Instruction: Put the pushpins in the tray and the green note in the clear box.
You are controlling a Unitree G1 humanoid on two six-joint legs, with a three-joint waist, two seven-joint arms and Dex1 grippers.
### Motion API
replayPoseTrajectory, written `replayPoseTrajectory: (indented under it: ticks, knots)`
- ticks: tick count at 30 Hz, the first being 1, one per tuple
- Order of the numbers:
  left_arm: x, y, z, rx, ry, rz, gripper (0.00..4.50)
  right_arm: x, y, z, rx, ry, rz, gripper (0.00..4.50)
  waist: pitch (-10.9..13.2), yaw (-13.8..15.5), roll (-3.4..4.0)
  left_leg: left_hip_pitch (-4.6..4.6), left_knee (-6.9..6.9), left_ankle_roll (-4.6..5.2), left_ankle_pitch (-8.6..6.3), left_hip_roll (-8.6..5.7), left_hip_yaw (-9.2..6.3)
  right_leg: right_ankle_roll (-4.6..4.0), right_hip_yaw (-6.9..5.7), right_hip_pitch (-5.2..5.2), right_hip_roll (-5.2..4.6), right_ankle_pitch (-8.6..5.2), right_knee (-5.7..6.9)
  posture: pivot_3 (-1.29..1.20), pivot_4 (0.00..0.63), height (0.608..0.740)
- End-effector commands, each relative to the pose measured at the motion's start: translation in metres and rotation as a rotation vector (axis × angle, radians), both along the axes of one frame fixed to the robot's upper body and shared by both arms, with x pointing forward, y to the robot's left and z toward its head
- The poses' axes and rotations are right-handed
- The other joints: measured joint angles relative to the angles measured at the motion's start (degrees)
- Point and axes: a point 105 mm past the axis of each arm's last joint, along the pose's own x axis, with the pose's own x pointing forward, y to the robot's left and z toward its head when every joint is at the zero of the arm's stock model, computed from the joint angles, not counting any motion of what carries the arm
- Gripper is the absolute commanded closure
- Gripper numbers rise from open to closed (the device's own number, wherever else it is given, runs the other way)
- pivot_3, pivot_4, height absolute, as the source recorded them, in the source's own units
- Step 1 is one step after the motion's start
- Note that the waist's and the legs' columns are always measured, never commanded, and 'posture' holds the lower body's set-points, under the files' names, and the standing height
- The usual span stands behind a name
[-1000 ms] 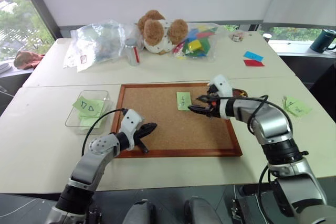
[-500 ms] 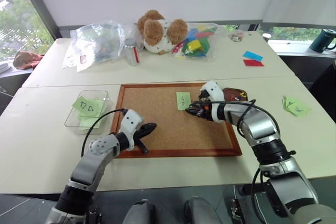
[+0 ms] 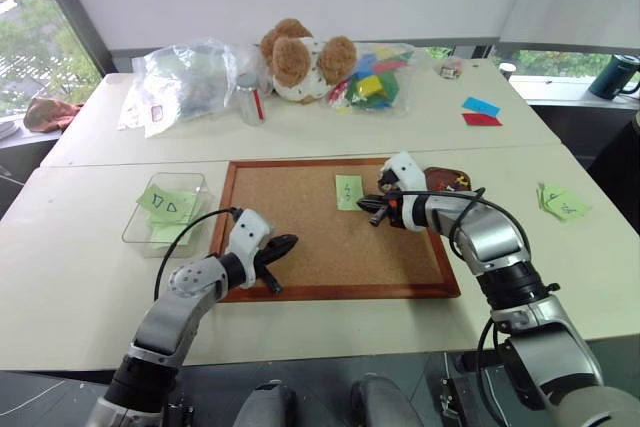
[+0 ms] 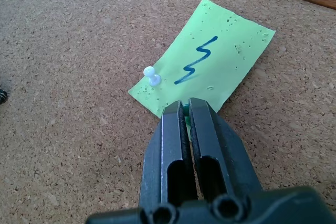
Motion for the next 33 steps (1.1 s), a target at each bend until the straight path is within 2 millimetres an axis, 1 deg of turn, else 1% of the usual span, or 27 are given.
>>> replayPoseTrajectory:
  ticks: [1,5,7,8,11,13,17,18,21,24,28,33]
  knots:
    - [-0.008,0.011,-0.035,0.057,0.134,0.036,4.50,0.003,0.001,0.041,0.036,-0.116,0.017,4.43,0.0,0.0,0.00,0.00,0.00,0.00,0.00,0.00,0.00,0.00,0.00,0.00,0.00,0.00,0.00,0.00,0.150,0.740]
    - [-0.010,0.011,-0.040,0.051,0.154,0.035,4.50,0.002,-0.006,0.065,0.053,-0.165,0.003,4.43,0.0,0.1,0.00,0.00,-0.01,0.00,0.00,0.00,0.00,0.00,0.00,0.00,0.00,0.00,-0.01,0.00,0.150,0.740]
    - [-0.010,0.013,-0.043,0.045,0.164,0.042,4.50,0.005,-0.015,0.074,0.055,-0.185,-0.026,4.43,0.0,0.1,0.00,0.00,0.00,0.00,0.00,0.00,0.00,0.00,0.00,0.00,0.00,0.00,-0.02,0.00,0.150,0.740]
    - [-0.010,0.013,-0.045,0.049,0.167,0.043,4.50,0.006,-0.023,0.078,0.052,-0.197,-0.050,4.43,0.0,0.1,0.00,0.00,0.00,0.00,0.00,0.00,0.00,0.00,0.00,0.02,0.00,0.00,-0.02,0.00,0.150,0.740]
    - [-0.011,0.015,-0.047,0.064,0.170,0.039,4.50,0.015,-0.057,0.091,0.041,-0.236,-0.162,4.43,0.0,0.2,-0.01,0.01,-0.01,0.00,-0.01,0.00,0.00,0.00,-0.01,0.05,-0.02,0.00,-0.06,0.00,0.150,0.740]
    - [-0.010,0.015,-0.047,0.064,0.168,0.038,4.50,0.018,-0.077,0.094,0.032,-0.244,-0.227,4.43,0.0,0.2,0.00,0.01,-0.01,0.01,-0.01,0.00,0.00,-0.01,0.00,0.06,-0.02,0.00,-0.07,0.00,0.150,0.740]
    - [-0.008,0.014,-0.047,0.065,0.163,0.033,4.50,0.027,-0.118,0.082,-0.044,-0.245,-0.353,4.43,-0.1,0.1,0.13,0.04,-0.02,0.01,-0.01,0.00,0.00,-0.01,0.00,0.07,-0.02,-0.01,-0.06,0.00,0.150,0.740]
    - [-0.008,0.014,-0.046,0.065,0.161,0.031,4.50,0.029,-0.125,0.079,-0.051,-0.236,-0.375,4.43,-0.1,0.1,0.16,0.05,-0.02,0.01,-0.01,0.00,0.01,-0.01,0.00,0.09,-0.02,-0.01,-0.06,0.00,0.150,0.740]
    - [-0.006,0.013,-0.044,0.070,0.150,0.025,4.50,0.033,-0.138,0.070,-0.050,-0.211,-0.421,4.43,-0.2,0.1,0.23,0.08,-0.02,0.01,-0.01,0.00,0.01,-0.01,0.00,0.14,-0.02,-0.01,-0.06,0.00,0.150,0.740]
    - [-0.006,0.013,-0.043,0.078,0.140,0.018,4.50,0.037,-0.143,0.060,-0.041,-0.186,-0.448,4.43,-0.2,0.2,0.24,0.13,-0.01,0.02,-0.01,0.00,0.01,-0.01,0.00,0.21,-0.02,-0.01,-0.06,0.00,0.150,0.740]
    - [-0.005,0.013,-0.042,0.077,0.138,0.020,4.50,0.042,-0.144,0.046,-0.046,-0.155,-0.446,4.43,-0.2,0.2,0.24,0.13,-0.01,0.02,-0.01,0.00,0.01,-0.01,-0.01,0.21,-0.02,-0.01,-0.06,0.00,0.150,0.740]
    - [-0.006,0.015,-0.042,0.083,0.137,0.024,4.50,0.047,-0.147,0.036,-0.052,-0.123,-0.453,4.43,-0.2,0.2,0.24,0.13,0.00,0.02,-0.01,0.00,0.01,-0.01,-0.01,0.22,-0.02,0.00,-0.06,0.00,0.150,0.740]
